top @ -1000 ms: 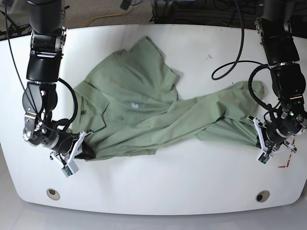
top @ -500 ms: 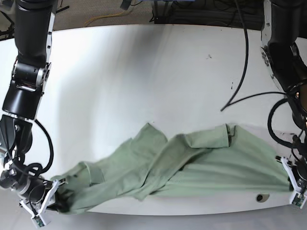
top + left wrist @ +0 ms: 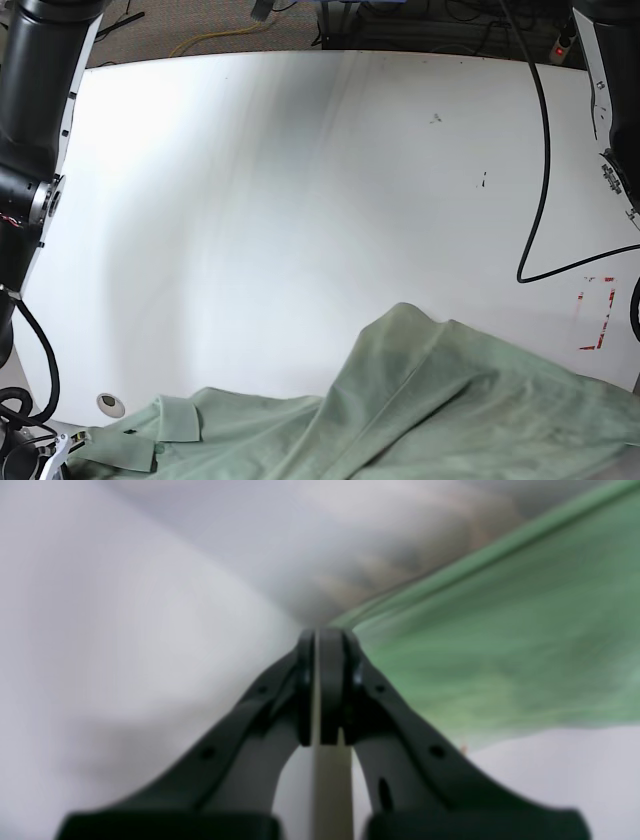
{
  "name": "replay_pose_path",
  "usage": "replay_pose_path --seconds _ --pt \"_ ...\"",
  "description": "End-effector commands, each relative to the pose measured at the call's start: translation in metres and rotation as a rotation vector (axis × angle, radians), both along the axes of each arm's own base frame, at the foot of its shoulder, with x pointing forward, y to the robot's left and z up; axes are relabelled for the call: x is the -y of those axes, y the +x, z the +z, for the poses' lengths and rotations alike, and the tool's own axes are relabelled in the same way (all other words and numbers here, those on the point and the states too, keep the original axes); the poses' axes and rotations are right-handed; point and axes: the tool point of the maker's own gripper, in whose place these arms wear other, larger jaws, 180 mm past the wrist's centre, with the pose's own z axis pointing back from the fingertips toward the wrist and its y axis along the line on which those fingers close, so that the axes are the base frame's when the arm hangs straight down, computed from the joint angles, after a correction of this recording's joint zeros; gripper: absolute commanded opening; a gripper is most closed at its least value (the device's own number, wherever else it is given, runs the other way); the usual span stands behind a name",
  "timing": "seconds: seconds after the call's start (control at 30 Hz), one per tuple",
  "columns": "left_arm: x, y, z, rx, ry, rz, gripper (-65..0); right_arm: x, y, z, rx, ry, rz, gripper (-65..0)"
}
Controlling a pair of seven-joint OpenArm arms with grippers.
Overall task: Fold the T-shirt properly
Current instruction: 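Lift the shirt with both grippers and pull it taut between them, then lay the shirt down, open the left gripper, and drag it with the right gripper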
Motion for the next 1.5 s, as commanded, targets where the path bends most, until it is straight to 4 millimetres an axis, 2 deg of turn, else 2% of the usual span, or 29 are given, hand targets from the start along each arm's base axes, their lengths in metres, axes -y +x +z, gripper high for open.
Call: replay_pose_path --seconds 0.0,0.07,0.17,0.23,0.43,0.6,0.67,0.77,0.9,1.03,1.2,1.23,1.27,1.37,1.4,1.47 --pt "0.002 -0.002 0.019 0.057 0.006 -0.018 -65.0 0.002 -0.01 0.014 0.053 -0.018 -0.009 -65.0" --pt "0.002 -0.002 0.007 0.031 0.006 -0.017 -65.0 0.001 -0.015 0.001 0.041 -0.017 -0.012 -65.0" --pt "-0.003 -0.009 -0.016 -0.006 -0.001 -0.001 -65.0 0.003 -0.025 -0.037 -0.009 -0.013 -0.017 -65.0" --pt "-0.002 -0.012 -0.027 -0.024 0.002 -0.001 -65.0 -0.004 -0.032 -0.061 -0.043 -0.005 -0.005 -65.0" --pt "0.002 -0.022 -0.084 -0.151 0.016 -0.007 -65.0 -0.005 -0.06 -0.133 -0.151 0.046 -0.023 -65.0" --pt "0.022 -0.034 -0.141 -0.253 -0.011 -0.043 -65.0 -0.006 -0.087 -0.187 -0.245 0.095 -0.041 -65.0" --pt "0.026 -0.044 -0.167 -0.296 -0.048 -0.043 -62.2 -0.007 -0.098 -0.203 -0.273 0.108 -0.051 -65.0" --pt "0.038 -0.056 -0.207 -0.354 -0.126 -0.048 -50.8 -0.011 -0.116 -0.23 -0.322 0.146 -0.058 -65.0" --pt "0.061 -0.069 -0.249 -0.426 -0.205 -0.069 -39.0 -0.013 -0.135 -0.254 -0.372 0.164 -0.069 -65.0" --pt "0.084 -0.083 -0.284 -0.496 -0.263 -0.096 -35.8 -0.014 -0.156 -0.272 -0.407 0.181 -0.089 -65.0" --pt "0.103 -0.094 -0.307 -0.538 -0.316 -0.113 -35.7 -0.009 -0.184 -0.3 -0.484 0.19 -0.118 -64.2" --pt "0.104 -0.096 -0.31 -0.546 -0.319 -0.113 -35.7 -0.009 -0.188 -0.304 -0.499 0.189 -0.119 -62.3" --pt "0.106 -0.099 -0.314 -0.555 -0.326 -0.114 -35.7 -0.009 -0.196 -0.312 -0.524 0.19 -0.122 -57.7" --pt "0.108 -0.102 -0.319 -0.567 -0.332 -0.115 -35.7 -0.009 -0.209 -0.326 -0.566 0.191 -0.126 -42.8" --pt "0.108 -0.105 -0.322 -0.575 -0.334 -0.114 -35.6 -0.009 -0.213 -0.329 -0.577 0.191 -0.128 -35.5" --pt "0.109 -0.106 -0.324 -0.579 -0.337 -0.115 -34.7 -0.009 -0.217 -0.333 -0.591 0.19 -0.129 -25.0"
